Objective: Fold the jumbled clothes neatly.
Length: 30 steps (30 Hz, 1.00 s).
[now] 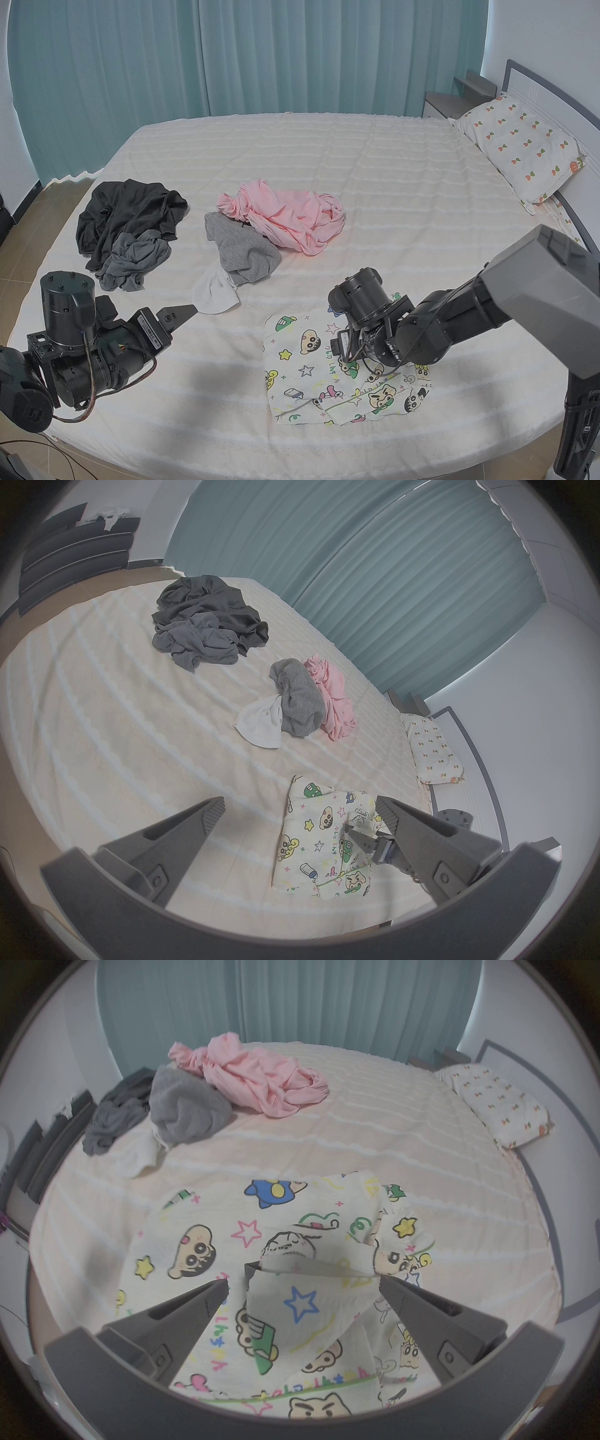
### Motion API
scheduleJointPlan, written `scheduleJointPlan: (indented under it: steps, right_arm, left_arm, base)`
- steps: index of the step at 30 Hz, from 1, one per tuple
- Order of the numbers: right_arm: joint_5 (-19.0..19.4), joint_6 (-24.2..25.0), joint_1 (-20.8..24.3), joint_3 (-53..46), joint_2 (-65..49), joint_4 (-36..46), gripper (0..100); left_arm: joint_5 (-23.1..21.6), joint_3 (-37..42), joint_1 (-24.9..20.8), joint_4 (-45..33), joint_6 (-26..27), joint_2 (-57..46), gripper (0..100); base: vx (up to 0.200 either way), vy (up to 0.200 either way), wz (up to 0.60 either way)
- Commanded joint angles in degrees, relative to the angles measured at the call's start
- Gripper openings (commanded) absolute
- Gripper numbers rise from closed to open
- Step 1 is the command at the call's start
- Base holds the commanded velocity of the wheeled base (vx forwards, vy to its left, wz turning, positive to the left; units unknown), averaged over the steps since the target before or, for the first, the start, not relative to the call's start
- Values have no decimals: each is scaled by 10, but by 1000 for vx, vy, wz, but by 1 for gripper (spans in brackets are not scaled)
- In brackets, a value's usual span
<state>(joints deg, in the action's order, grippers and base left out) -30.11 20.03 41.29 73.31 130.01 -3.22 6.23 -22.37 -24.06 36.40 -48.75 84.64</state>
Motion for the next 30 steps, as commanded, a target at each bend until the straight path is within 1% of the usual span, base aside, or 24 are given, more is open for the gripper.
scheduleJointPlan:
  steps: [1,2,4,8,14,22,30]
  right_arm:
    - [-21,-22,-5,21,42,1,100]
    - [-21,-22,-5,21,42,1,100]
    - [-37,-29,-9,19,38,1,100]
    - [-54,-29,-13,-1,24,1,100]
    - [-61,-29,-17,-53,-9,1,100]
    - [-62,-24,-50,-200,-124,-18,100]
    - [-59,-28,-104,-332,-178,-105,100]
  left_arm:
    - [0,1,-1,1,0,3,100]
    - [0,1,-1,1,0,3,100]
    - [0,1,0,1,0,2,100]
    - [0,2,0,1,0,3,100]
    - [0,2,0,1,0,2,100]
    - [0,5,-1,1,0,1,100]
    - [0,5,-1,1,1,-2,100]
  base:
    - [0,0,0]
    - [0,0,0]
    - [0,0,0]
    - [0,0,0]
    - [0,0,0]
    - [0,0,0]
    - [0,0,0]
